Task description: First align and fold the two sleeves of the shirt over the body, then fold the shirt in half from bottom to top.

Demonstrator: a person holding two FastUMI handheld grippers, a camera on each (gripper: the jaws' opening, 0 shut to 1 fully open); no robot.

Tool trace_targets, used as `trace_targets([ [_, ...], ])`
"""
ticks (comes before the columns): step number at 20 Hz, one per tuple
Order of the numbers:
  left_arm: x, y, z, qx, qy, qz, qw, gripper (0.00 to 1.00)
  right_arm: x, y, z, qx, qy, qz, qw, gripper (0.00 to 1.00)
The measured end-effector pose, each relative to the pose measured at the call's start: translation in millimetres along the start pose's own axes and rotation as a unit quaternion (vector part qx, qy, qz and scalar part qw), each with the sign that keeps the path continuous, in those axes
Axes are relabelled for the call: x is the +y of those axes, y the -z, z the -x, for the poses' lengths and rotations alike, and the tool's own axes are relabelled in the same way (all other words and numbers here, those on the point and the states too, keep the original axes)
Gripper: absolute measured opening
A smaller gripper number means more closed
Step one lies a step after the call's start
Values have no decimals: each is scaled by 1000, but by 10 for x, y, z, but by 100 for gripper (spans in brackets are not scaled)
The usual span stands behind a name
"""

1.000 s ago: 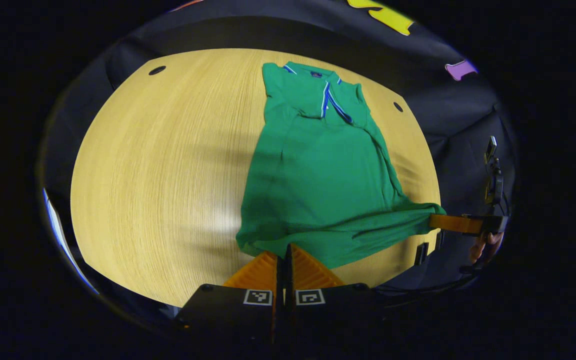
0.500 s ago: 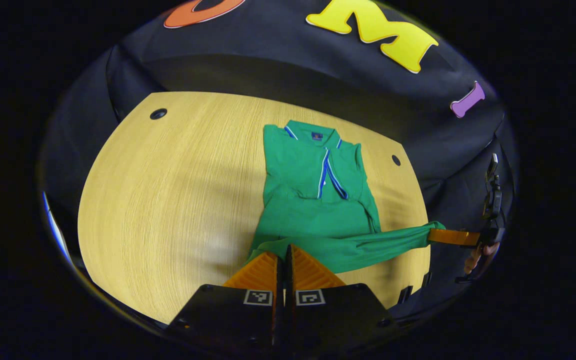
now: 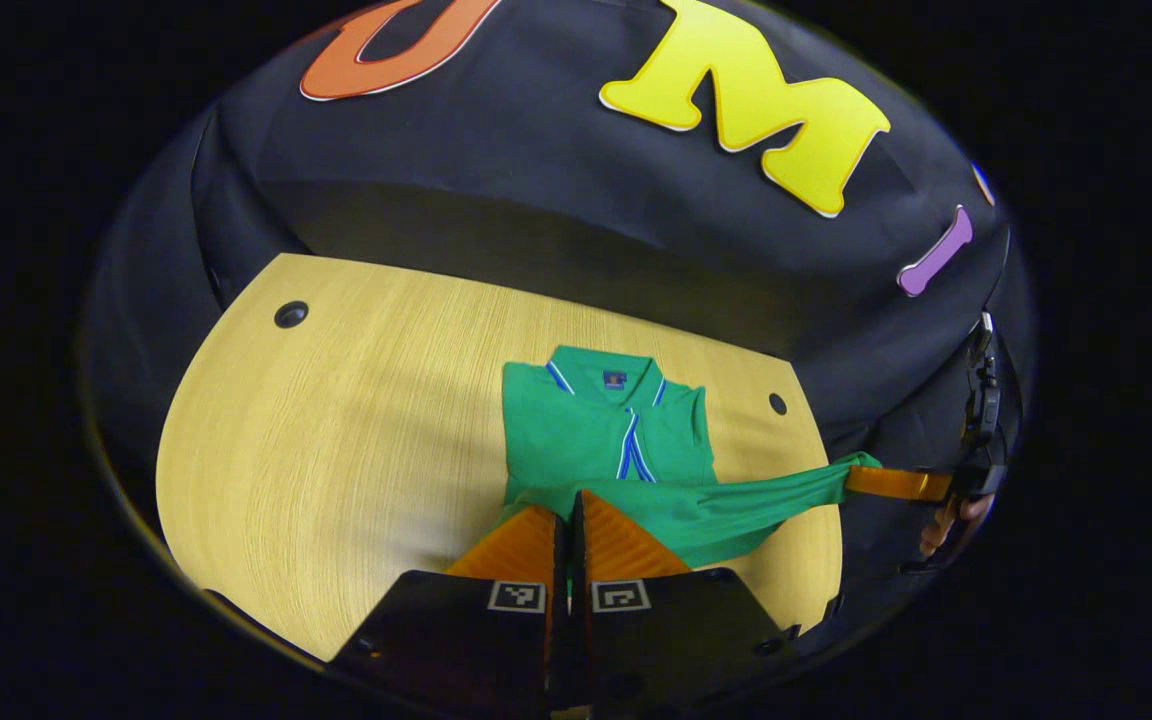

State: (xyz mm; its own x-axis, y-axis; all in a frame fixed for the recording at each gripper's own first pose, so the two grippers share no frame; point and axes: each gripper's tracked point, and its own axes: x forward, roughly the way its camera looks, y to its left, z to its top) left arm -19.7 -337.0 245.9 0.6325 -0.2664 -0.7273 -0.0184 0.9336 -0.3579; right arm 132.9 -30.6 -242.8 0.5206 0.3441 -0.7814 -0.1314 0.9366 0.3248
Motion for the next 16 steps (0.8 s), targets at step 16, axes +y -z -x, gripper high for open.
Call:
trace_targets([
  [16,538,-825,-1365,-130,-33,14,991,0,-108,-1023,-1583,-83,-10,21,996,0],
])
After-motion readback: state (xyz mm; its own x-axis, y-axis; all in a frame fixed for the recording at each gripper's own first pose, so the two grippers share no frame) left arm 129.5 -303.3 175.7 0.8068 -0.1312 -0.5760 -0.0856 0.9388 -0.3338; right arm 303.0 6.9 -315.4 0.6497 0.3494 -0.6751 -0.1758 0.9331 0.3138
